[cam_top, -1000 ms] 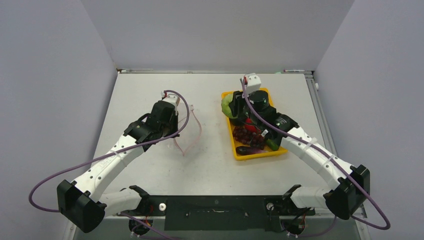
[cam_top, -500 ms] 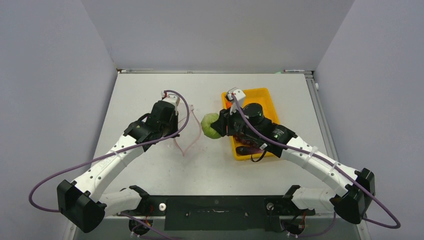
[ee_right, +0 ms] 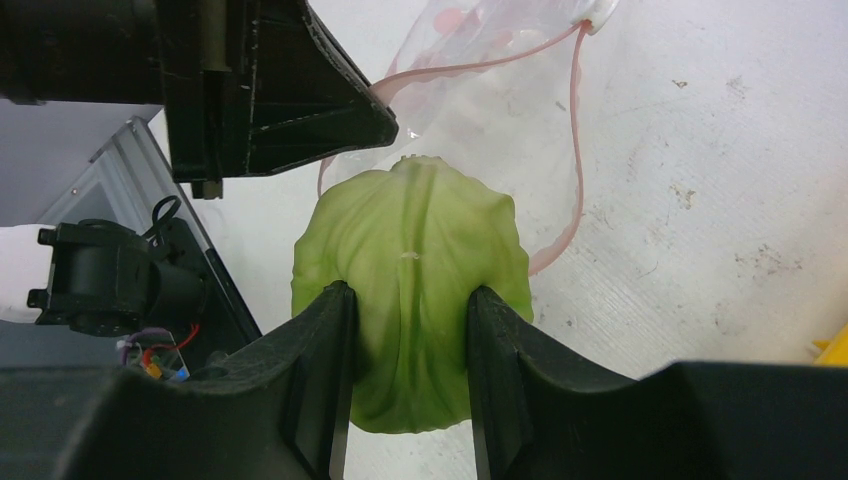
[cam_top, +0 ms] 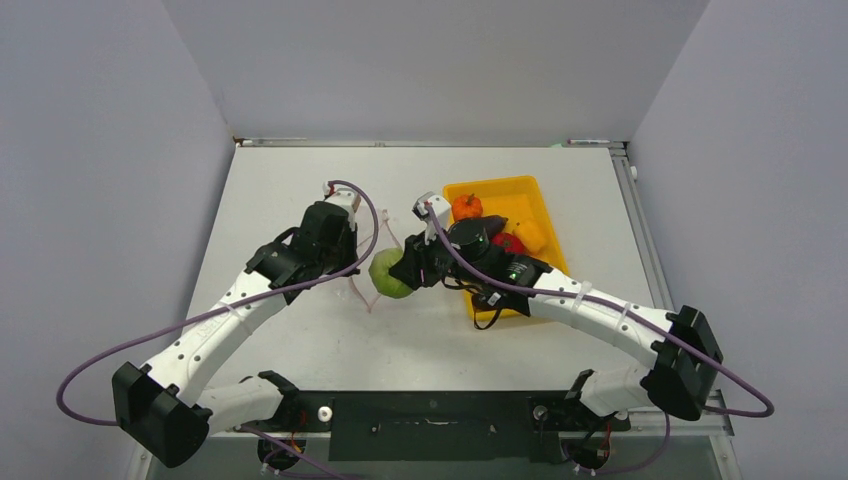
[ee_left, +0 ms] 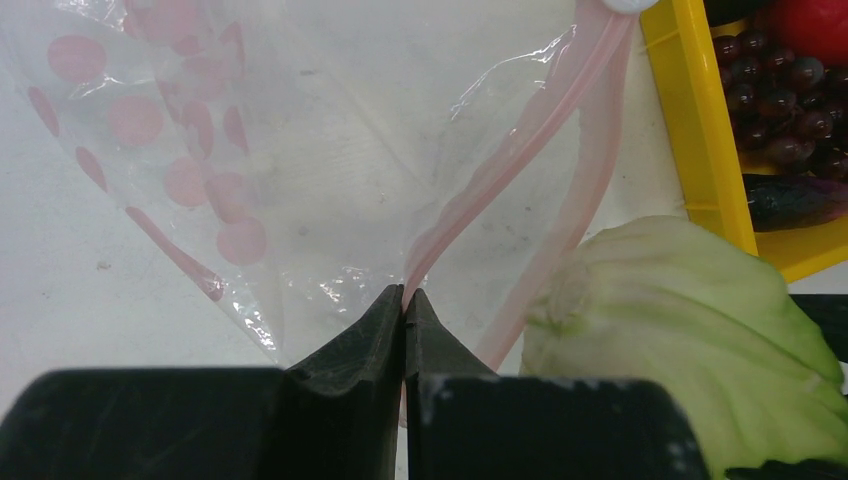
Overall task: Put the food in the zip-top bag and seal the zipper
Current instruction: Place the fake vegetable in the zipper food storage bag, then pick up the fake vegetable from the bin.
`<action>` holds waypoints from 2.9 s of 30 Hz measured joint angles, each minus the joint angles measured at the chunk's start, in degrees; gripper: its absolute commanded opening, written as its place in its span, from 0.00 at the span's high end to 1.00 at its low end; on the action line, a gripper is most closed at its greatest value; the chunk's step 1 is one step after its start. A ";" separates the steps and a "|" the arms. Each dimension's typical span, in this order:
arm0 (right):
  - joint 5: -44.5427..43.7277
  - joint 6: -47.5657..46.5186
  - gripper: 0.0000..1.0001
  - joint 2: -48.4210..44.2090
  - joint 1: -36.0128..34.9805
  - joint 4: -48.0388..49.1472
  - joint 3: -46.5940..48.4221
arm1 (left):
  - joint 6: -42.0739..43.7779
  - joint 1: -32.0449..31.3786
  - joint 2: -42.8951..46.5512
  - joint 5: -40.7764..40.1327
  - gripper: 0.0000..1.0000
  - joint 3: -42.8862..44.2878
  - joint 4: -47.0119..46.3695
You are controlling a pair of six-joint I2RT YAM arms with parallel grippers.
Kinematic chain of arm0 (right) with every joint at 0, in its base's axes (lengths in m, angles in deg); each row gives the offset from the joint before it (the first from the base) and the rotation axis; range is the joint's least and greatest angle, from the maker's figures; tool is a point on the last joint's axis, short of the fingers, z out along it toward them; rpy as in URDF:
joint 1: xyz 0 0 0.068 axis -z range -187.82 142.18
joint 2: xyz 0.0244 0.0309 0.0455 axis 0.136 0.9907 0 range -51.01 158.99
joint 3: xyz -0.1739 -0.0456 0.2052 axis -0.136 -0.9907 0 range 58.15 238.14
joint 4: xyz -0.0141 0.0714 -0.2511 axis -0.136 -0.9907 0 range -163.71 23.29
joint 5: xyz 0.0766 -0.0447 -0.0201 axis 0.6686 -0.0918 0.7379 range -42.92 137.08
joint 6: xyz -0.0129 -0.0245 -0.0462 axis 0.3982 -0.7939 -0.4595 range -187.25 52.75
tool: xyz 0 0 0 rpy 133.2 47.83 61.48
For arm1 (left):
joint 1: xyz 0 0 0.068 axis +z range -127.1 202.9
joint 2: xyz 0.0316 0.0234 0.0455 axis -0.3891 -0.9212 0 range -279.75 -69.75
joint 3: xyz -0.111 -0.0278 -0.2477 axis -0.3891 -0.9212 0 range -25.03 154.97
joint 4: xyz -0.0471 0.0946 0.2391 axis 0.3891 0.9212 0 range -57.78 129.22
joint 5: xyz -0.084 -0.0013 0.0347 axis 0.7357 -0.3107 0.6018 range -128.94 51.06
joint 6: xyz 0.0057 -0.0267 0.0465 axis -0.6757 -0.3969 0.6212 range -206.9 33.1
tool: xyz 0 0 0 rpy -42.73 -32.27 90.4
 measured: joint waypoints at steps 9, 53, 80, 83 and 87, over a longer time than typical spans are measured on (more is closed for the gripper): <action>-2.56 1.27 0.82 4.76 -0.24 2.47 0.20 | 0.37 0.00 1.09 2.14 1.00 -0.11 -0.44; -25.03 6.21 0.64 18.84 -4.63 5.60 11.23 | 2.62 0.37 4.42 7.06 1.00 -1.51 -3.32; -26.53 5.18 0.13 3.37 -4.68 4.31 5.42 | 2.45 0.37 4.46 6.05 1.00 -1.55 -3.30; -28.94 4.22 0.12 0.72 -4.68 1.97 4.13 | 2.45 0.37 4.46 5.88 1.00 -1.55 -3.30; -32.50 3.26 0.11 -2.23 -4.68 -1.60 2.84 | 2.43 0.37 4.48 5.73 1.00 -1.55 -3.30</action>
